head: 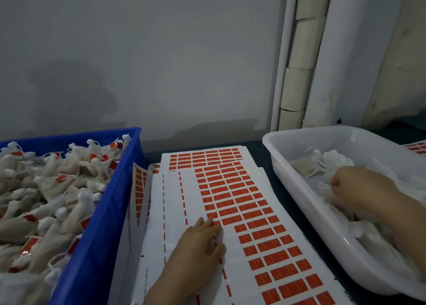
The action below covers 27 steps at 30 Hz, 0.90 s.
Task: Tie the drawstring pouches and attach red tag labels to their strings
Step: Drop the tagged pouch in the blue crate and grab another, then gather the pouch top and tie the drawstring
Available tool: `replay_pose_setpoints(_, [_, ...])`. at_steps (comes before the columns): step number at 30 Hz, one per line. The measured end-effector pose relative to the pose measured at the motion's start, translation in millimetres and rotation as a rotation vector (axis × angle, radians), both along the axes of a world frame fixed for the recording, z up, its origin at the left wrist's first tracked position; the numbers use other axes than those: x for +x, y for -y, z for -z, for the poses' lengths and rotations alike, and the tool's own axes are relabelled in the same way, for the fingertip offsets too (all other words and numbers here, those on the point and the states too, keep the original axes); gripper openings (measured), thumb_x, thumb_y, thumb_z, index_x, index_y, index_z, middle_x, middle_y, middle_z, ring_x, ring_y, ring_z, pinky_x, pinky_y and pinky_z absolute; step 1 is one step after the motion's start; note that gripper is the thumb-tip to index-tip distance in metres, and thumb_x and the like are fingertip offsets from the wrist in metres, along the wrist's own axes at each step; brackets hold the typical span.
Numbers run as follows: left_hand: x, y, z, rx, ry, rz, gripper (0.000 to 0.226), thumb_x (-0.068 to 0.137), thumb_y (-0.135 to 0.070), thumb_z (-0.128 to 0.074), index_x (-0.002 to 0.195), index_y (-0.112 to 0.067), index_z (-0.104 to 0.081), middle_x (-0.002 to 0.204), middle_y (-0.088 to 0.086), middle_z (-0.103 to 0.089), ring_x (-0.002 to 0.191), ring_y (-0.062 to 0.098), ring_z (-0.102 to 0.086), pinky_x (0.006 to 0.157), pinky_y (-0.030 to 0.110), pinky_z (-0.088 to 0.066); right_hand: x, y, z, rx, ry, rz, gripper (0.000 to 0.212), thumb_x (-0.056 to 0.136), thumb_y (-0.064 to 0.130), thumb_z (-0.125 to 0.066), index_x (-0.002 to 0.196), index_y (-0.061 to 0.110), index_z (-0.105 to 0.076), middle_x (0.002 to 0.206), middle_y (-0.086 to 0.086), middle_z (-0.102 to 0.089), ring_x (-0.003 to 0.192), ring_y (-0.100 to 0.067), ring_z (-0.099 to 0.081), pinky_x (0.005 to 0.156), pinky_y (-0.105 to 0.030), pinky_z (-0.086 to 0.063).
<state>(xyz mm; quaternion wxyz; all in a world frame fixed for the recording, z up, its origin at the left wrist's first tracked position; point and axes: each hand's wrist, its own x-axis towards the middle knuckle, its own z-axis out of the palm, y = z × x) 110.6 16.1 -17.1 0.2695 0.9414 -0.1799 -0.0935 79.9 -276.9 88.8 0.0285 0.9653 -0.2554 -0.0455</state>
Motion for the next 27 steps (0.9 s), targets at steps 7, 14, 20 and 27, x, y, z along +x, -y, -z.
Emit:
replay_pose_setpoints(7, [-5.9,-3.2,-12.5,-0.065,-0.125,0.036,0.04,0.091,-0.041,-0.047,0.13,-0.036,-0.045,0.151,-0.019,-0.026,0.141,0.012,-0.021,0.112,0.035,-0.027,8.8,-11.1,-16.6,0.14,0.084,0.201,0.022,0.091,0.008,-0.043,0.101,-0.005,-0.057,0.108,-0.023,-0.059,0.101,-0.033,-0.056,0.079,-0.035,-0.044])
replay_pose_setpoints(14, [-6.9,-7.2,-20.7,-0.245,-0.172,-0.018,0.03,0.091,-0.037,-0.049,0.12,-0.037,-0.053,0.137,-0.021,-0.048,0.108,0.0,-0.048,0.091,0.022,-0.044,-7.8,-55.6,-54.0,0.135,0.771,-0.277,0.022,0.089,0.009,-0.046,0.068,0.01,-0.052,0.067,-0.008,-0.054,0.056,-0.015,-0.044,0.048,-0.025,-0.026])
replay_pose_setpoints(20, [-5.7,-5.7,-30.4,-0.604,-0.065,-0.279,0.015,0.09,-0.043,-0.042,0.099,-0.043,-0.055,0.104,-0.03,-0.056,0.081,-0.011,-0.054,0.07,0.01,-0.049,-0.7,-123.0,-35.5,0.609,0.848,-0.465,0.011,0.09,0.025,-0.046,0.096,0.027,-0.056,0.094,0.005,-0.058,0.074,-0.001,-0.05,0.061,-0.009,-0.035])
replay_pose_setpoints(27, [-6.1,-10.9,-32.2,-0.915,0.0,-0.232,0.04,0.065,-0.061,-0.054,0.091,-0.033,-0.064,0.086,-0.025,-0.068,0.084,-0.008,-0.062,0.055,0.005,-0.049,21.6,-167.5,39.7,0.868,0.646,-0.557,0.012,0.087,0.028,-0.052,0.095,0.033,-0.06,0.093,0.018,-0.054,0.077,0.003,-0.051,0.068,-0.003,-0.035])
